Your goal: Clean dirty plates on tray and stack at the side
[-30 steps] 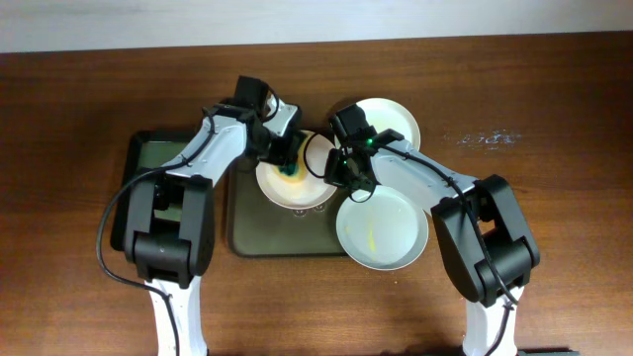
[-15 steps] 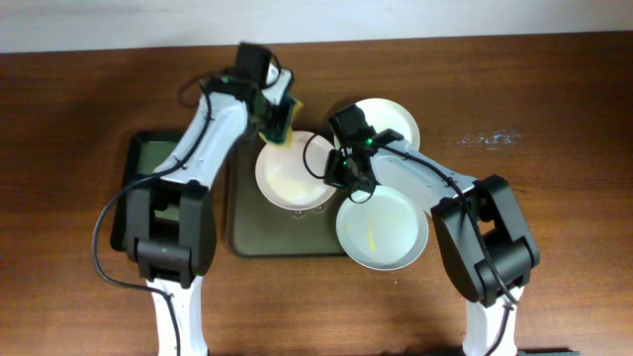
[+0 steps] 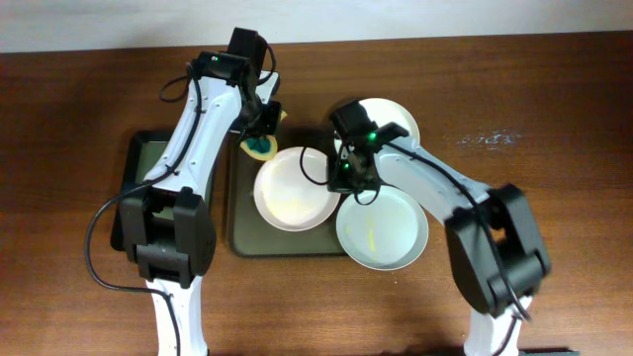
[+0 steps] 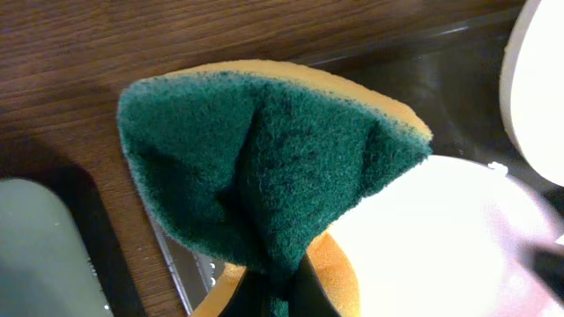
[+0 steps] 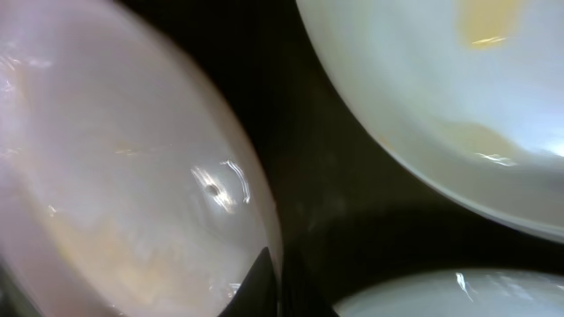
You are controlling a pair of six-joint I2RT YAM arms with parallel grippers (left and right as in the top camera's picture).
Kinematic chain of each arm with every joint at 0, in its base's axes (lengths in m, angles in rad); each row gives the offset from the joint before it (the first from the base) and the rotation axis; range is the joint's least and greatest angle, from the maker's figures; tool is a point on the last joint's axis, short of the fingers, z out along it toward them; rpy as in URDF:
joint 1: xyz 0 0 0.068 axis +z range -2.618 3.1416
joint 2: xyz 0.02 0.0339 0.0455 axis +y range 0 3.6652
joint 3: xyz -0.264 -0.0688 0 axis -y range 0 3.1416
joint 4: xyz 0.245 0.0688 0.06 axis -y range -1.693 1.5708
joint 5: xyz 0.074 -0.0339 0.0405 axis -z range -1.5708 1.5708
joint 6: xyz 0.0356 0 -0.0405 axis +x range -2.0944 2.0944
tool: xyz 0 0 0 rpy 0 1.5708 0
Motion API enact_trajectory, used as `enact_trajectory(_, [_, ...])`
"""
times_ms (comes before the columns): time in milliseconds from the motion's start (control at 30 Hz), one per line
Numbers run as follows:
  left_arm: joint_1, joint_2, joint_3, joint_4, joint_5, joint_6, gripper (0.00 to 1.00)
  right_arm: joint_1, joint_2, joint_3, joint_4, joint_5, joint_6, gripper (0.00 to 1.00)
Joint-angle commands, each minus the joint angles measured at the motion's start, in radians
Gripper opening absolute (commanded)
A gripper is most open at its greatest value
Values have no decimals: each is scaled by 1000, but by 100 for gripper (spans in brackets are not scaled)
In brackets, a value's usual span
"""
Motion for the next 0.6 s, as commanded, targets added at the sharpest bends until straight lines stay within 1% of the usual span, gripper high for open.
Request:
enact_trajectory(0, [0,-8,11,2,-36,-15,0,18,-155,62,-74,241,-37,4])
enact_trajectory(133, [0,-8,11,6,-36,-15,0,63,-232,62,-143,471,-54,4])
enact_trajectory(167, [0,-8,11,8,-36,-15,0,86,-254,62,-165,554,-55,4])
enact_trajectory(333, [0,-8,11,11,-36,-15,0,189,-305,62,-203,819,-50,4])
enact_trajectory(433, [0,-8,11,11,-36,-15,0,280,-320,62,-204,1032,-30,4])
enact_trajectory(467, [0,-8,11,11,-36,-15,0,313,-322,62,-204,1119,-18,4])
enact_trajectory(500, [0,-8,11,11,-36,-15,0,361,-322,62,-204,1248,-17,4])
enact_trajectory(567, [0,-8,11,11,-36,-15,0,411,-322,62,-204,1393,-17,4])
